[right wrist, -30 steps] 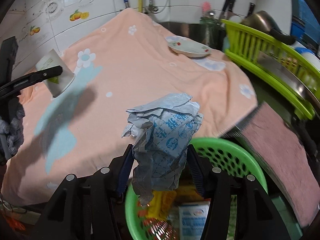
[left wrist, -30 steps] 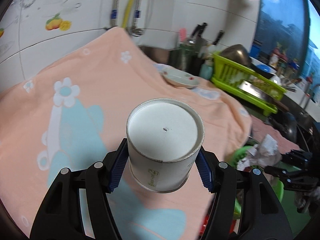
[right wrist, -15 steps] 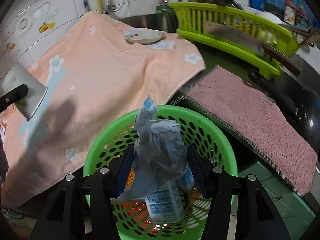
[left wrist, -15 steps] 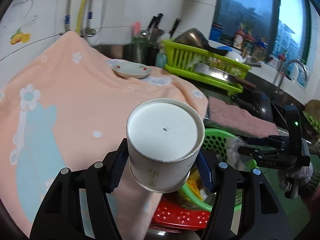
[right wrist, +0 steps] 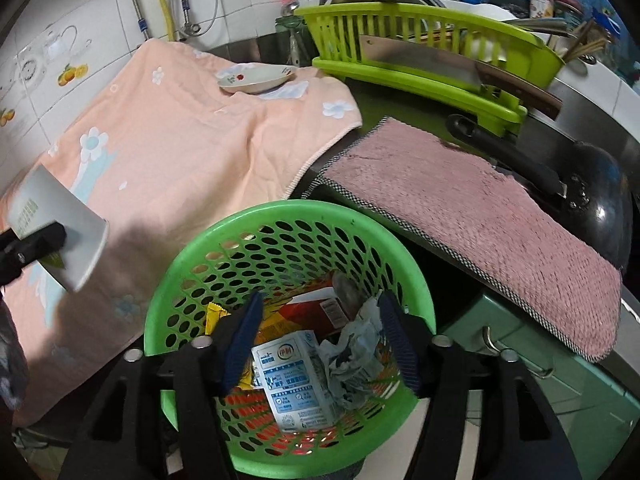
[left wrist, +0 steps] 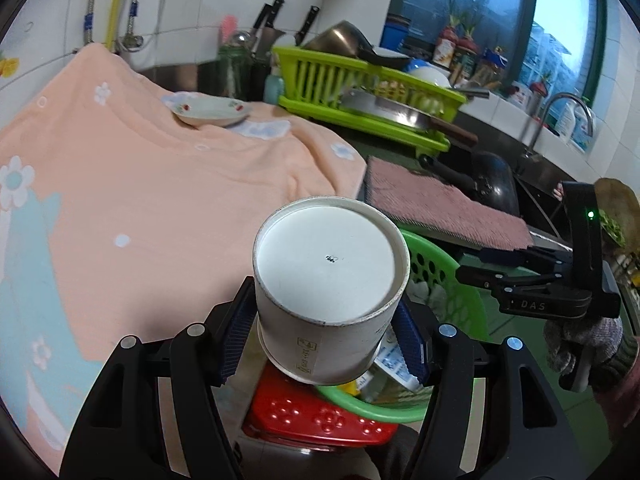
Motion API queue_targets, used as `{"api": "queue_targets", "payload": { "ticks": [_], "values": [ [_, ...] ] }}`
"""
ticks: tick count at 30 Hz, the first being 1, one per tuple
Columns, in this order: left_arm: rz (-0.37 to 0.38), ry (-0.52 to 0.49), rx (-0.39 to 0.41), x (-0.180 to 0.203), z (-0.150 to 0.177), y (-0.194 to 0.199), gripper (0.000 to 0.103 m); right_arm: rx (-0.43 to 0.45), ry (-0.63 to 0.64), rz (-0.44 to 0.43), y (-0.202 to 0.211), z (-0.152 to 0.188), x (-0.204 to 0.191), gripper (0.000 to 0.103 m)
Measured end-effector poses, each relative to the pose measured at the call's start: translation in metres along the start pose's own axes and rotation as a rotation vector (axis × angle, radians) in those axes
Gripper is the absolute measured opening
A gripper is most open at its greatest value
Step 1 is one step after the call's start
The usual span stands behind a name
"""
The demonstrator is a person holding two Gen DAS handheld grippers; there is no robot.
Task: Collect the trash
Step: 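Carry the paper cup over the basket with the left tool and release it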
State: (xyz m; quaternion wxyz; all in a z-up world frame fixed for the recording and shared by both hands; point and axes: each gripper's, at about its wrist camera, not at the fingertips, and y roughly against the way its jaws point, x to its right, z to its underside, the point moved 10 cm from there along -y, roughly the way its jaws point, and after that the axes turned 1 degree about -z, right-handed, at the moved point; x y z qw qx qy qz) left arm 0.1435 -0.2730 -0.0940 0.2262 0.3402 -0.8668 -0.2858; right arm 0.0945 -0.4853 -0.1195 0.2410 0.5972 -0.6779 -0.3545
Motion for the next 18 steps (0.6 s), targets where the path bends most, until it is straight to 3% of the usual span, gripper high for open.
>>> {"api": "queue_targets", "payload": {
  "ticks": [12, 18],
  "values": [
    [0.022, -0.006, -0.07, 0.024, 0.016, -0.031, 0.07, 0.017, -0.034, -0.011, 0.014, 0.015, 0.006, 0.088],
    [0.024, -0.004, -0.083, 0.027, 0.02, -0.035, 0.076, 0.034, -0.085, -0.013, 0.018, 0.018, 0.013, 0.09]
  ]
}}
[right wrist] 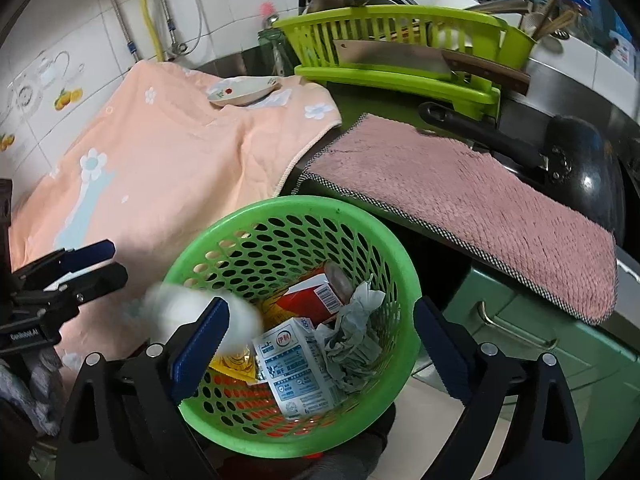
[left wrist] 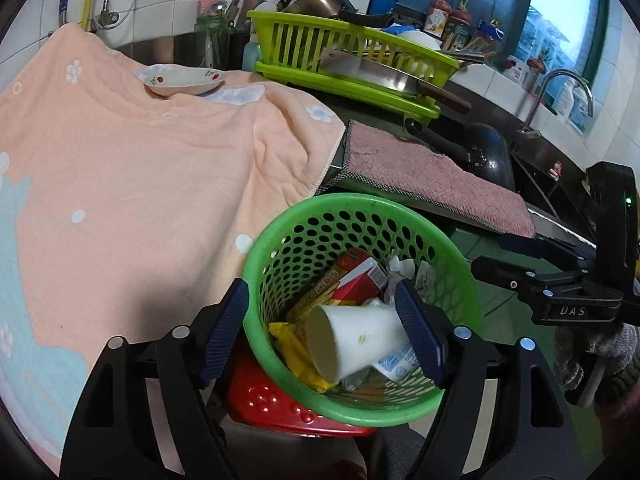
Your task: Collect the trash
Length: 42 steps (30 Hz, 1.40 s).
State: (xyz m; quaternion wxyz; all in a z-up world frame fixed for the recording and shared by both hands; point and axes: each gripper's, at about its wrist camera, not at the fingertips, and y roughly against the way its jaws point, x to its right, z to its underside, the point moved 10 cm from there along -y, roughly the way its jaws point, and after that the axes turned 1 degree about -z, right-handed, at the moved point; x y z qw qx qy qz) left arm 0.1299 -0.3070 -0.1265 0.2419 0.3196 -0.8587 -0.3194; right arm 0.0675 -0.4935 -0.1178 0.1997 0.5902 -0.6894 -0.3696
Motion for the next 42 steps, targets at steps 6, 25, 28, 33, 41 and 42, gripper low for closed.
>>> {"api": "queue_targets", "payload": {
  "ticks": [6, 25, 28, 33, 41, 42],
  "values": [
    [-0.009, 0.022, 0.006, -0.008, 0.001, 0.006, 0.081, 0.003, -0.026, -0.017, 0.001, 0.001, -0.004, 0.09],
    [-0.118, 0.062, 0.112, -0.044, -0.004, 0.059, 0.098, 0.027, 0.085, -0.036, 0.004, 0.001, -0.058, 0.095],
    [-0.145, 0.083, 0.112, -0.054, -0.003, 0.066, 0.098, 0.03, 0.088, -0.043, 0.006, 0.001, -0.064, 0.095],
    [-0.177, 0.124, 0.122, -0.07, 0.003, 0.077, 0.098, 0.041, 0.081, -0.057, 0.011, 0.001, -0.072, 0.095],
    [-0.228, 0.144, 0.133, -0.083, 0.011, 0.093, 0.098, 0.075, 0.072, -0.083, 0.021, -0.001, -0.086, 0.095],
    [-0.243, 0.139, 0.135, -0.084, 0.012, 0.095, 0.098, 0.081, 0.073, -0.085, 0.022, -0.001, -0.088, 0.095]
  ]
}}
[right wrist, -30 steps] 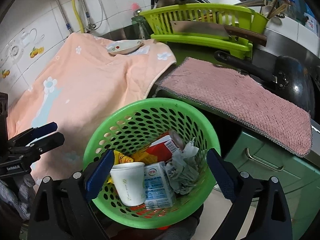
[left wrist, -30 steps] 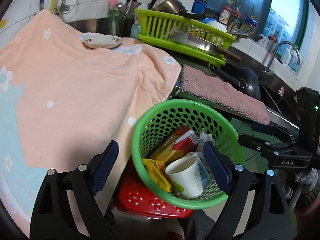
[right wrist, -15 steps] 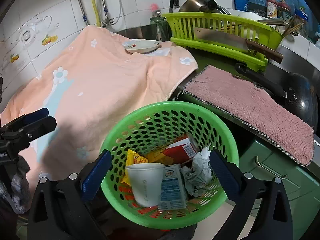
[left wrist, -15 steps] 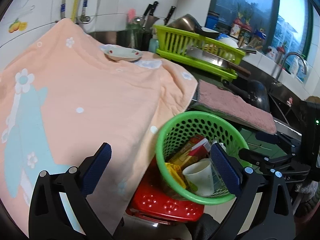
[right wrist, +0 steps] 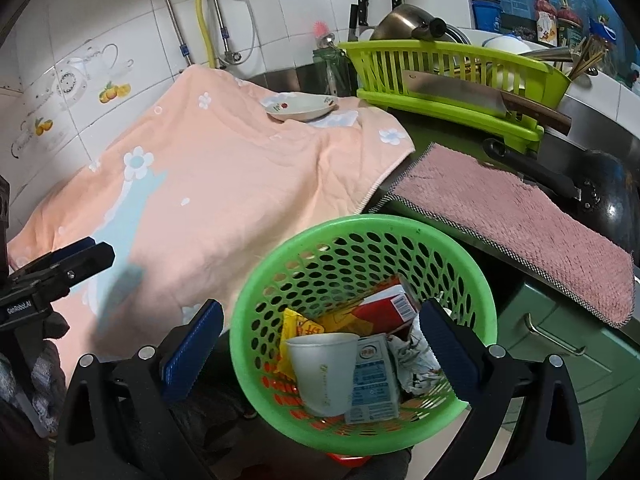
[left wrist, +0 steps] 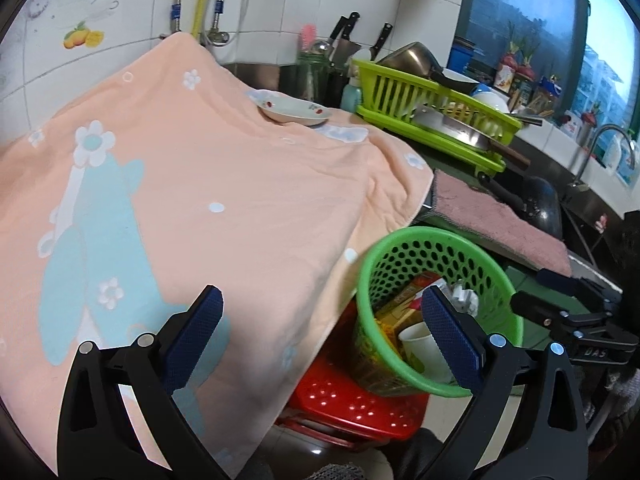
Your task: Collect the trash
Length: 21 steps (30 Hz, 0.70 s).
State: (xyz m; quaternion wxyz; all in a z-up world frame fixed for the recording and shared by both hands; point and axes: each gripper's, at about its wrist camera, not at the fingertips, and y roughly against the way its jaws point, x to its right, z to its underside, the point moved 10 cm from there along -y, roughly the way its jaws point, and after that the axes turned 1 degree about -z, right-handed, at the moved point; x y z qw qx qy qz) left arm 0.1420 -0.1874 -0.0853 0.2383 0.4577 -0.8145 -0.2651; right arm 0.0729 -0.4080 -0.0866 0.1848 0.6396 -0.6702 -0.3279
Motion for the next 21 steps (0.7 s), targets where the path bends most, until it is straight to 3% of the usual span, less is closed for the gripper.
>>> {"api": "queue_targets", "payload": {
  "ticks": [10, 21],
  "values": [
    [-0.087, 0.024, 0.024, -0.021, 0.003, 0.014, 0.098, 0.032, -0.009, -0.026, 0.009, 0.001, -0.017, 0.095],
    [-0.121, 0.029, 0.059, -0.031, 0.004, 0.027, 0.098, 0.05, 0.018, -0.041, 0.013, 0.0, -0.038, 0.096]
  ]
}}
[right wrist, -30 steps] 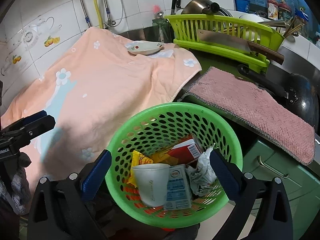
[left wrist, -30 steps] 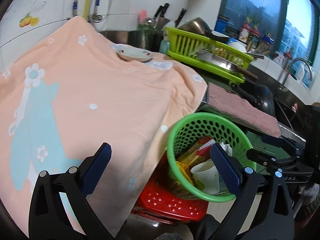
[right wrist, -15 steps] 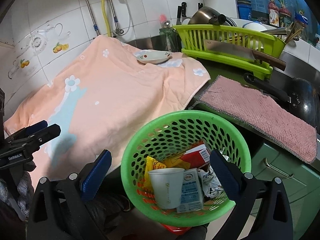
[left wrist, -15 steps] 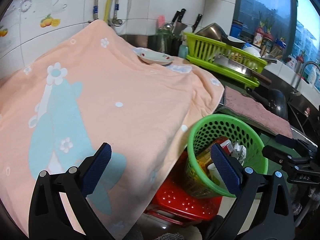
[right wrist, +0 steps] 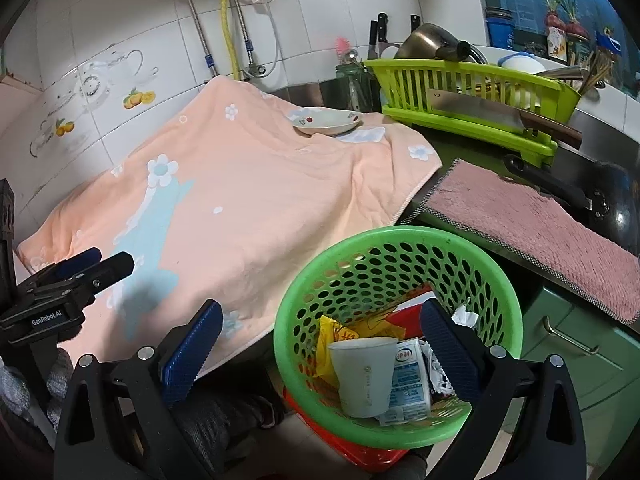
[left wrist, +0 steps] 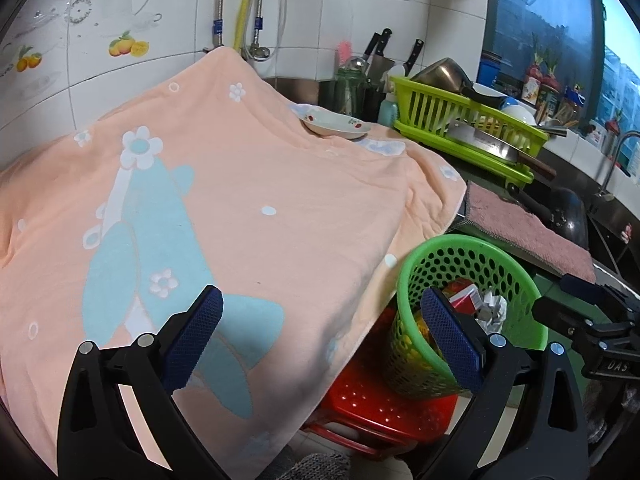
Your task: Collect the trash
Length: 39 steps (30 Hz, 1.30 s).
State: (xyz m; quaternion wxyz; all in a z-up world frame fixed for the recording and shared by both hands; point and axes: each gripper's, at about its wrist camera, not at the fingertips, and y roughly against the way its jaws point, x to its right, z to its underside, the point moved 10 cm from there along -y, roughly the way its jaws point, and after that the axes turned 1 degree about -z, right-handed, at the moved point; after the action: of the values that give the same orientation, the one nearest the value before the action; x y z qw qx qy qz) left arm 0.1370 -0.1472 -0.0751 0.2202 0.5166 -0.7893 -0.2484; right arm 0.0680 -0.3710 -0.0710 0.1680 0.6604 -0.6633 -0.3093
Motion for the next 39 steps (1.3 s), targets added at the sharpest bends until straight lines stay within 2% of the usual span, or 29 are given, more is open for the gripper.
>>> {"api": "queue_targets", "payload": {
  "ticks": [18, 39],
  "values": [
    [-0.076, 0.045, 0.058, -0.035, -0.009, 0.023, 0.098, 0.012, 0.026, -0.013, -0.003, -0.005, -0.015, 0.096],
    [-0.081, -0.007, 0.093, -0.027, -0.011, 0.032, 0.098, 0.065, 0.021, -0.01, -0.001, -0.013, -0.013, 0.096]
  ]
}}
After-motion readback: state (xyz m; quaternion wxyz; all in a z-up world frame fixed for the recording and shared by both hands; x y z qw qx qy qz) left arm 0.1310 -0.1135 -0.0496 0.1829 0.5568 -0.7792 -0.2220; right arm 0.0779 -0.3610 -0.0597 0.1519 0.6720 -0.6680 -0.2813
